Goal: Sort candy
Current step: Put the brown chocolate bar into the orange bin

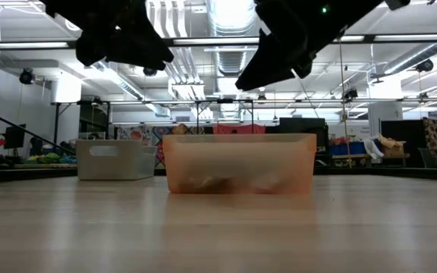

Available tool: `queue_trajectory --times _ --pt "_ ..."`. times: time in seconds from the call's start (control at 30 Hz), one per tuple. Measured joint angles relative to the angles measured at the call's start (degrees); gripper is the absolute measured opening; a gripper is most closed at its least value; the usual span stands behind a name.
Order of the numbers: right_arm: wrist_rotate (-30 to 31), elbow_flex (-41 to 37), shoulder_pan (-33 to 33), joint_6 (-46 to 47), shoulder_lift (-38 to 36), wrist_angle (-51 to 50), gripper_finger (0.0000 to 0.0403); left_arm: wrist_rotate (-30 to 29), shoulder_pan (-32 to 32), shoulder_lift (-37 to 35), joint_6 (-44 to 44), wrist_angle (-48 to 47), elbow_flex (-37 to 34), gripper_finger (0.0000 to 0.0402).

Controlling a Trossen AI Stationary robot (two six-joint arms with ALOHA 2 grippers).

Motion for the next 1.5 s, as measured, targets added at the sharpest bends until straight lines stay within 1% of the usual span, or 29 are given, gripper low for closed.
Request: queue_trajectory --times 0.07,0.13,0.2,0.4,0.5,0.67,0.77,0.97,1.1,1.33,1.5 --pt "-0.5 1.9 0.0 1.4 -0.6 -5.6 0.0113 0.0 -0.1 0.0 0.0 0.0 0.0 0.0116" --pt "-3.5 4.2 0.0 2.7 -1.1 -11.4 0.0113 0.0 -0.1 0.0 -0.2 0.2 0.0 0.0116" --pt "-8.8 6.7 0.0 4.2 -1.5 -17.5 0.0111 0.0 -0.2 0.2 -0.2 0.3 0.0 0.0116" --pt "-29.2 13.7 0.5 7.0 -1.5 -32.8 0.011 0.0 -0.2 1.3 -0.4 1.6 0.0 0.0116" --pt "-36.0 15.6 1.7 9.5 -1.2 -38.5 0.0111 0.0 -0.2 2.1 -0.4 2.6 0.0 0.0116" --pt "-44.2 15.8 5.3 14.7 -1.2 -46.9 0.0111 0.1 -0.3 3.2 -0.4 3.8 0.0 0.0116" --pt "-45.1 15.3 8.1 19.5 -1.2 -50.9 0.0112 0.0 -0.3 3.6 -0.4 3.9 0.0 0.0116" --pt "-45.1 14.6 14.1 32.4 -1.2 -55.6 0.0112 0.0 -0.3 3.8 -0.4 4.0 0.0 0.0116" --pt "-46.9 13.4 18.6 41.5 -1.2 -56.2 0.0112 0.0 -0.3 3.8 -0.4 4.1 0.0 0.0116" --pt "-46.6 10.3 25.1 58.4 -1.1 -56.2 0.0112 0.0 -0.3 3.8 0.0 4.3 0.0 0.0116" --pt "-46.8 7.6 28.4 67.5 -1.1 -56.0 0.0112 0.0 -0.3 3.9 0.1 4.3 0.0 0.0116"
